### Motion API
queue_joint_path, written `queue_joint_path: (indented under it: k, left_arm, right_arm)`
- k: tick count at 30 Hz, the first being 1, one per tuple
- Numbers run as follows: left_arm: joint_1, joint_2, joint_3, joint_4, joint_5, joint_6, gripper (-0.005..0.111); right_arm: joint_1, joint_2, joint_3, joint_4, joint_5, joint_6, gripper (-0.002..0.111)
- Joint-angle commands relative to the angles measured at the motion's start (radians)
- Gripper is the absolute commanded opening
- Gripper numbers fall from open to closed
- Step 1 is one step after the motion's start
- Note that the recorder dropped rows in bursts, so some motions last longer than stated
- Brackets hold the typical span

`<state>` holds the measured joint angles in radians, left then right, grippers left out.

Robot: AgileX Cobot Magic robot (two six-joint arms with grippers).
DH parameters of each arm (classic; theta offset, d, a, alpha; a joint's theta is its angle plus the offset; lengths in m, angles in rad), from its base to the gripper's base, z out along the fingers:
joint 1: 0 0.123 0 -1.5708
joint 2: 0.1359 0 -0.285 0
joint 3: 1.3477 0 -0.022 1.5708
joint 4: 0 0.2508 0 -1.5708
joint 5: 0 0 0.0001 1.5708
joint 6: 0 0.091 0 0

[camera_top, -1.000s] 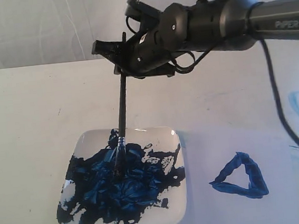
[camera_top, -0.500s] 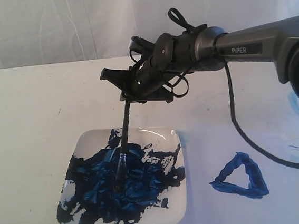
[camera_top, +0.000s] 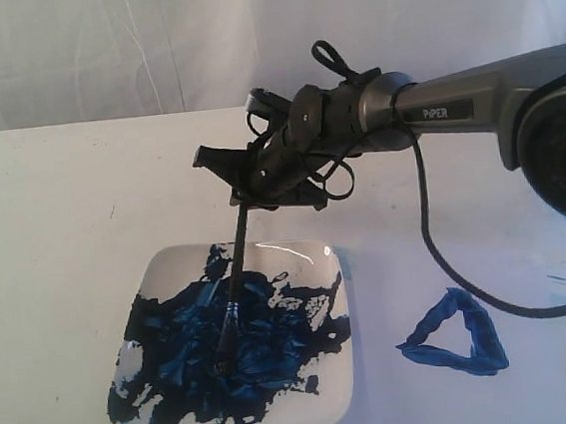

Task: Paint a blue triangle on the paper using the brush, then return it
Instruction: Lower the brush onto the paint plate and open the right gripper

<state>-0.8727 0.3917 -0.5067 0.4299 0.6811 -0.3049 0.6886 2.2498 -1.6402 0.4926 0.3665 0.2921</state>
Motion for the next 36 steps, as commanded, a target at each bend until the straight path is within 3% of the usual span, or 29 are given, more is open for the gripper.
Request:
queue_joint_path:
  k: [1, 5, 19, 28, 36]
  left_arm:
    - [0.003, -0.007, 0.005, -0.010, 0.001, -0.013, 0.000]
    - [0.003, -0.007, 0.005, -0.010, 0.001, -0.013, 0.000]
    - [0.003, -0.007, 0.005, -0.010, 0.001, -0.011, 0.000]
    - [0.003, -0.007, 0.005, -0.007, 0.000, -0.011, 0.000]
    - [0.003, -0.007, 0.005, -0.006, -0.004, -0.013, 0.000]
  right_arm:
    - [-0.006, 0.011, -0.003, 0.005, -0.012, 0.001, 0.000]
    - [-0.006, 0.015, -0.003, 0.006, -0.020, 0.001, 0.004]
    - [-0.011, 0.006, -0.003, 0.004, 0.006, 0.001, 0.050]
    - [-0.064, -0.132, 0.026, -0.216, 0.175, 0.001, 0.052]
    - [-0.062, -0.395, 0.245, -0.296, 0.041, -0.100, 0.051]
